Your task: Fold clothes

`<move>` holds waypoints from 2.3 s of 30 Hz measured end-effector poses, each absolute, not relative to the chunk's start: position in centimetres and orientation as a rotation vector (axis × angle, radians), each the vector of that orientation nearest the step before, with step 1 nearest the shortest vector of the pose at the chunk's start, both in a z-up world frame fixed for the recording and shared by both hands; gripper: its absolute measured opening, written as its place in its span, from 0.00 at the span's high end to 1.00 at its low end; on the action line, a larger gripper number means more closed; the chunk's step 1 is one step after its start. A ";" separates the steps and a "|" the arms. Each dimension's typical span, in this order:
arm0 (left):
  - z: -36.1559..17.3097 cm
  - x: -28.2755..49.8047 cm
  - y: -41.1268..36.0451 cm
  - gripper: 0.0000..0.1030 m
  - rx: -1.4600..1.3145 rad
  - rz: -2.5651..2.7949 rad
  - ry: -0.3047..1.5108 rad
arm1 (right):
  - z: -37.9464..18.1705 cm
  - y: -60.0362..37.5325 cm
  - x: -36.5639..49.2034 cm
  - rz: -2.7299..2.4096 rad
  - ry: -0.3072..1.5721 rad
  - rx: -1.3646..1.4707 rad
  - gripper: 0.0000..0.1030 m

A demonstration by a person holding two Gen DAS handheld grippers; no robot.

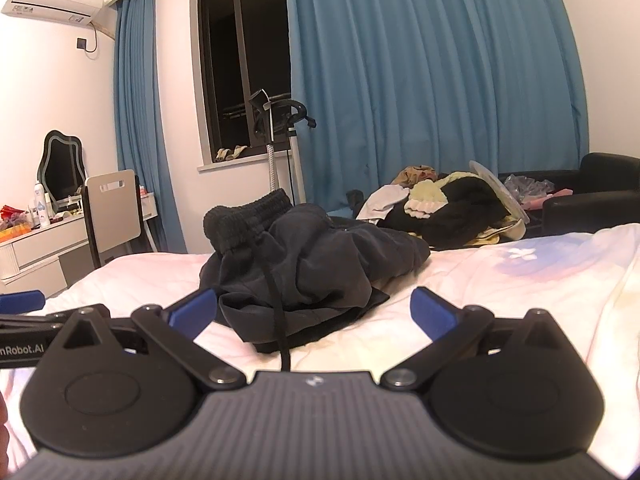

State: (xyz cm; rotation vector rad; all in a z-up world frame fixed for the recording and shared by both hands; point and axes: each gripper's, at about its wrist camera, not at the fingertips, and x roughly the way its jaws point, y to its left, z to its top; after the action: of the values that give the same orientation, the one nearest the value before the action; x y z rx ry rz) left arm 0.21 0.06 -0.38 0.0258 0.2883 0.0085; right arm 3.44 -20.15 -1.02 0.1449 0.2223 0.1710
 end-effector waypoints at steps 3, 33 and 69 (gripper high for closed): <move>-0.9 0.4 -0.6 0.00 0.060 0.013 0.297 | -1.3 -20.2 3.7 0.167 0.239 0.150 0.00; -2.3 0.4 -0.8 0.00 0.065 0.000 0.315 | -2.4 -21.5 3.1 0.139 0.250 0.174 0.00; 2.1 16.0 -0.3 0.00 0.167 -0.035 0.383 | -0.6 -22.1 7.8 0.207 0.226 0.293 0.00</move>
State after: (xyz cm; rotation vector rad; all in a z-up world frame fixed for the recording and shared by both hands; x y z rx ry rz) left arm 16.01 -0.25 2.08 0.1672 0.3829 -0.0348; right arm 7.79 -22.08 -0.55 0.2928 0.2265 0.2071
